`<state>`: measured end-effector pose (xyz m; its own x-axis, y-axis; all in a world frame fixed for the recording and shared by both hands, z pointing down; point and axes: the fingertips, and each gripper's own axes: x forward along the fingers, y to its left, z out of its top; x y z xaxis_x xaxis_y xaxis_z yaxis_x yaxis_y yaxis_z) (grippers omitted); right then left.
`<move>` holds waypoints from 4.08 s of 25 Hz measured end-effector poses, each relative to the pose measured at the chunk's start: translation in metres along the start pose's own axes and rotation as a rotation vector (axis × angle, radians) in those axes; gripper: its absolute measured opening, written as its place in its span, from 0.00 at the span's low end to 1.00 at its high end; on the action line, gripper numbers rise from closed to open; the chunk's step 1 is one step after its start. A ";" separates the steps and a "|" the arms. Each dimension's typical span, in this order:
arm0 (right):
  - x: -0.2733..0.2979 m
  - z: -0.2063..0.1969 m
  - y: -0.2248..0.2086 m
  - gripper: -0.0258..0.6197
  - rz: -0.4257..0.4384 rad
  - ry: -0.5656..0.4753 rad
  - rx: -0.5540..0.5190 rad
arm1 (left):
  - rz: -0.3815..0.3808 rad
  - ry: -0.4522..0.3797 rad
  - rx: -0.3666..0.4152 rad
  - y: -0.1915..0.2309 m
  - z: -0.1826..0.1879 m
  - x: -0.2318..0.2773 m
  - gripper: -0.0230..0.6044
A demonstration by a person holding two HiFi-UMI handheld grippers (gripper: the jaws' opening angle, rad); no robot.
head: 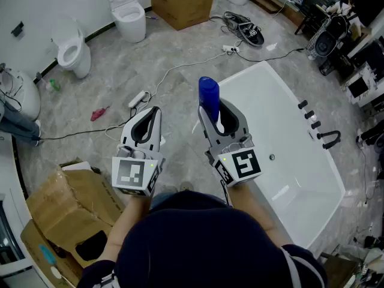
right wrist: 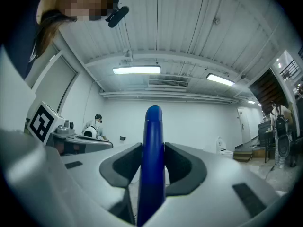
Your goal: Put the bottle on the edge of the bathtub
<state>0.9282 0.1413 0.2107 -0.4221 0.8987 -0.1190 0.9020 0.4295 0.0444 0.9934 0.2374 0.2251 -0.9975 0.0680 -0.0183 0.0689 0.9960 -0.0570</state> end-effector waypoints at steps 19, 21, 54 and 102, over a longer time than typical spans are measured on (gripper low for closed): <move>0.103 -0.038 -0.075 0.29 -0.051 -0.012 0.028 | -0.052 -0.006 -0.030 0.064 -0.031 0.118 0.07; 0.137 -0.043 -0.086 0.29 -0.060 -0.012 0.024 | -0.073 -0.012 -0.028 0.087 -0.031 0.145 0.07; 0.388 -0.104 -0.317 0.29 -0.432 0.015 0.012 | -0.471 -0.005 -0.037 0.214 -0.067 0.512 0.07; 0.383 -0.142 -0.896 0.29 -1.391 0.090 0.002 | -1.432 0.007 -0.011 -0.088 -0.055 1.137 0.07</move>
<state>-0.0546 0.1132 0.2658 -0.9661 -0.2582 0.0001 -0.2578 0.9645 -0.0577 -0.1473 0.2304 0.2644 -0.2058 -0.9772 0.0524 -0.9786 0.2053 -0.0139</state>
